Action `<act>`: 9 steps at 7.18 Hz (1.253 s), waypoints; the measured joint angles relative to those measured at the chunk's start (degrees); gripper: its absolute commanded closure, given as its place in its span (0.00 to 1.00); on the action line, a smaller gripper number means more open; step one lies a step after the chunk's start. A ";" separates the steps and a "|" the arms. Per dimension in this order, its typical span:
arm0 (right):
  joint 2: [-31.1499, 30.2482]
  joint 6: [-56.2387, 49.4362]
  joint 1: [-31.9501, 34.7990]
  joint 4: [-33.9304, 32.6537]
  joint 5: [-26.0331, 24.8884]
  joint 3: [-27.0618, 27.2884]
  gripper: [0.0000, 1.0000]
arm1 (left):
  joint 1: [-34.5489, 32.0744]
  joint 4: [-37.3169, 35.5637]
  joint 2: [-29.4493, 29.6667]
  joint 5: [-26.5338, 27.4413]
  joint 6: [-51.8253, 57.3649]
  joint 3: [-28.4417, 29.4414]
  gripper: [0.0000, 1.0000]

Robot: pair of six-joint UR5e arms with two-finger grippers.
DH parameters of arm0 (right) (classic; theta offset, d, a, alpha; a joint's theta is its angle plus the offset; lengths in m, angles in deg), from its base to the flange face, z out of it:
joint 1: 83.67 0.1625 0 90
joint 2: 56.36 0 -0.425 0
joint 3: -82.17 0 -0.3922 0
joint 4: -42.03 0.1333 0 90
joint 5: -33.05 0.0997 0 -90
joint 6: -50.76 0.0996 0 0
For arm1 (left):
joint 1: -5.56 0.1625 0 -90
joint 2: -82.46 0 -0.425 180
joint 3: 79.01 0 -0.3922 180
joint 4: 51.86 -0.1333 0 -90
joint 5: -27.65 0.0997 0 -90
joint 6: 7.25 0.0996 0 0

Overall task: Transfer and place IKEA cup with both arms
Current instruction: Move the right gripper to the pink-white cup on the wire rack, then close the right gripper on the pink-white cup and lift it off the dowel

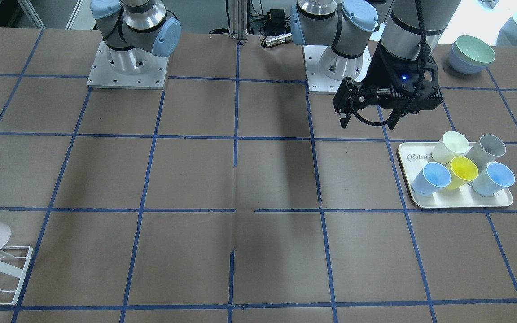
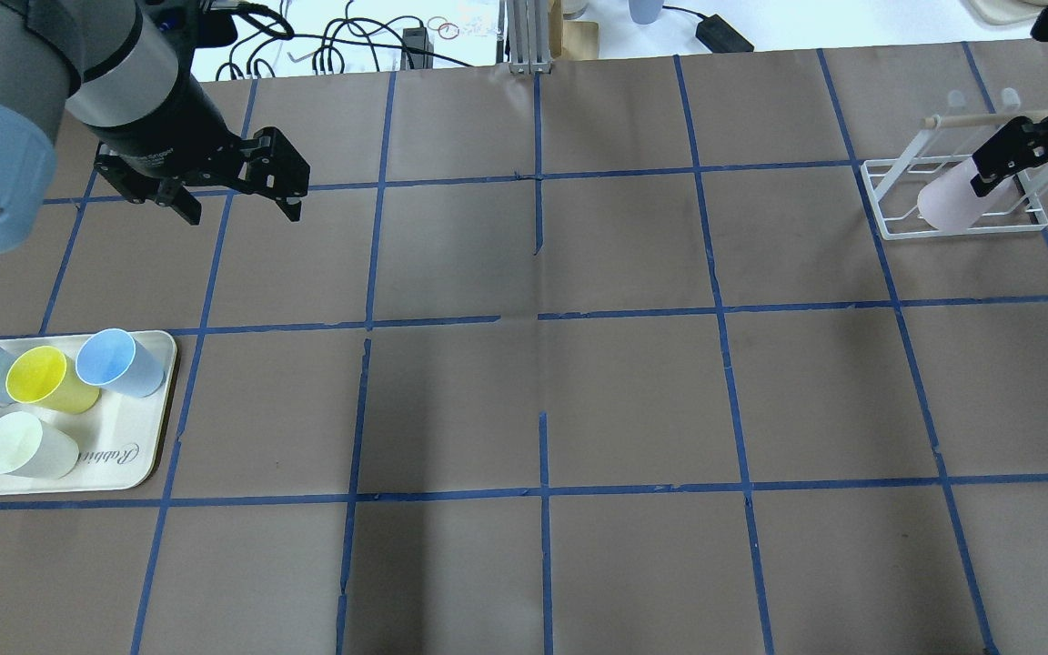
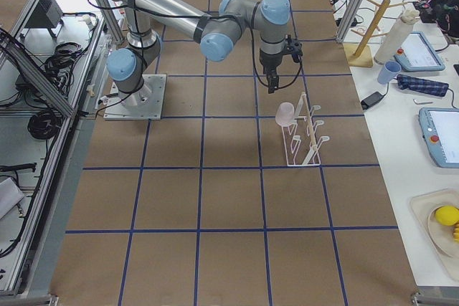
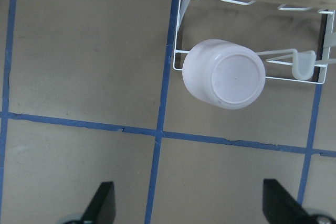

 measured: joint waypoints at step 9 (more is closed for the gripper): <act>9.92 -2.99 -0.81 -13.25 2.33 -0.11 0.00 | 0.00 0.00 0.00 0.00 0.00 0.00 0.00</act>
